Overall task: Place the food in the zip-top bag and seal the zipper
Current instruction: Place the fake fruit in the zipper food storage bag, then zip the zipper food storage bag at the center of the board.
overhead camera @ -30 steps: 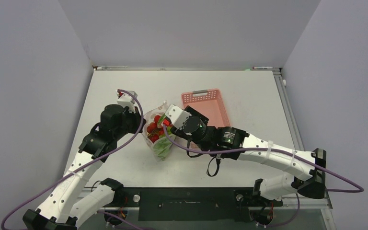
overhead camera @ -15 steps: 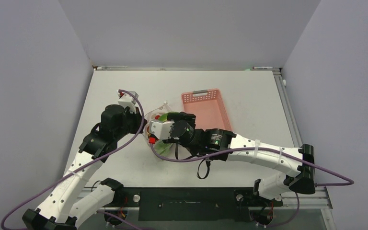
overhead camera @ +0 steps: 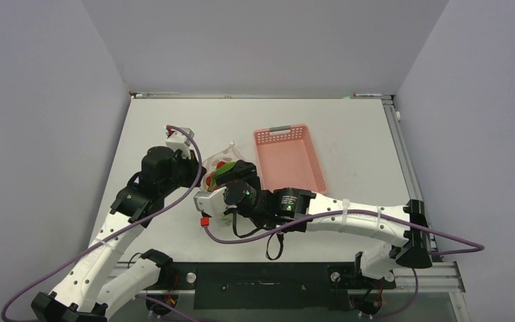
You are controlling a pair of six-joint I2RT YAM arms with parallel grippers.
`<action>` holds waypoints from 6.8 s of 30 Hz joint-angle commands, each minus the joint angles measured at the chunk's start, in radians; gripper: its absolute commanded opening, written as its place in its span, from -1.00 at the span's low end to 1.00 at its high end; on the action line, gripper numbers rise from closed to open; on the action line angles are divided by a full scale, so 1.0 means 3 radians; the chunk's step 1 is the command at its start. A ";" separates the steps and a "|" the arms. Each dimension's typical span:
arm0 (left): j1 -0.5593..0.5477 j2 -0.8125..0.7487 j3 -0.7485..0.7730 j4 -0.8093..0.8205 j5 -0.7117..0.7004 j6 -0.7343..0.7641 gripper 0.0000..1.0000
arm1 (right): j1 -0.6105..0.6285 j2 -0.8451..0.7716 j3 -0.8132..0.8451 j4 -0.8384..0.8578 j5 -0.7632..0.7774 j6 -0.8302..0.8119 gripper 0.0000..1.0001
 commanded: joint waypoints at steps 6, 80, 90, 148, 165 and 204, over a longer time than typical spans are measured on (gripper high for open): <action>-0.0010 -0.0037 0.0100 0.0147 0.0056 0.0047 -1.00 | 0.0021 0.0153 0.0219 0.0152 0.0112 -0.0438 -0.32; -0.0301 -0.0030 0.0355 0.0025 0.0487 0.0587 -1.00 | -0.1619 -0.0645 -0.0497 0.0587 -0.1955 0.2018 0.97; -0.0499 0.0156 0.0700 -0.0244 0.0453 0.0752 -1.00 | -0.1552 -0.1115 -0.0767 0.0495 -0.2193 0.1977 0.97; -0.0521 0.0121 0.1197 -0.0783 0.1423 0.0763 -1.00 | -0.0388 -0.1482 -0.1521 0.0889 -0.2591 0.0928 -0.20; -0.0522 0.0126 0.1157 -0.0776 0.1440 0.0758 -1.00 | -0.0347 -0.1499 -0.1478 0.0793 -0.2504 0.0943 -0.71; -0.0526 -0.1085 0.0089 0.0101 0.1668 0.0580 0.17 | -0.0334 -0.1440 -0.0701 0.0045 -0.2628 0.1660 -0.89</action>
